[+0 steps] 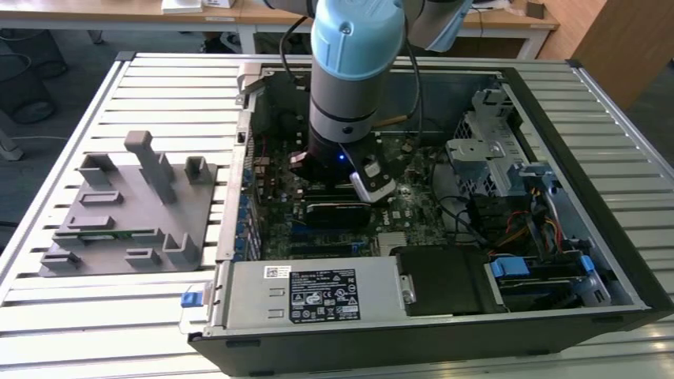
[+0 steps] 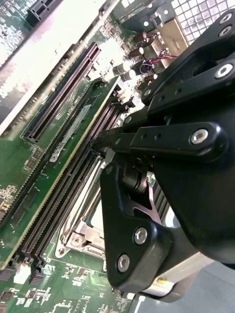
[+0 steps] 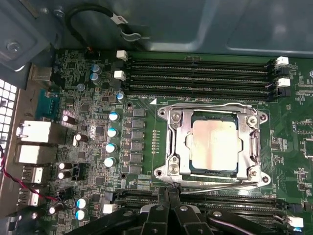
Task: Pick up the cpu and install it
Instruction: 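Install the second cpu locking lever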
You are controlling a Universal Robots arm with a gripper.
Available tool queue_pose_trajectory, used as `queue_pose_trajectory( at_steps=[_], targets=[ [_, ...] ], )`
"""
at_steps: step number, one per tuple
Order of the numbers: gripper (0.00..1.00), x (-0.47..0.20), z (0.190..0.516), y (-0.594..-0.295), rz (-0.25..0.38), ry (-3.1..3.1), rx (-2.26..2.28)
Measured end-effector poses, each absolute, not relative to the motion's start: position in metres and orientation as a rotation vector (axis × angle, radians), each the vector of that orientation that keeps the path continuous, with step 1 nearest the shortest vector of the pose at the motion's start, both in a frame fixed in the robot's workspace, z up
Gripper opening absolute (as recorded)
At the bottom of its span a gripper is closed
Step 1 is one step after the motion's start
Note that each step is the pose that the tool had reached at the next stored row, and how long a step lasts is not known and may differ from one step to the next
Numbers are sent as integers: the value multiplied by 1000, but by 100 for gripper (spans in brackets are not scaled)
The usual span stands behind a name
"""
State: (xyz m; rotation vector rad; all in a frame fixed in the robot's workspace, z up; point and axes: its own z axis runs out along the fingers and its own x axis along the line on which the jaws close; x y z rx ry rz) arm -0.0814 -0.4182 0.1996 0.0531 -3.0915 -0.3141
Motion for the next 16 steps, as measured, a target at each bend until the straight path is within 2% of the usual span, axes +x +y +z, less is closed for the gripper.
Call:
queue_pose_trajectory(
  at_steps=[8,16],
  targets=[
    [11,-84,196,-419,-350,-3088,54],
    [11,-89,192,-419,-421,-3080,55]
  ],
)
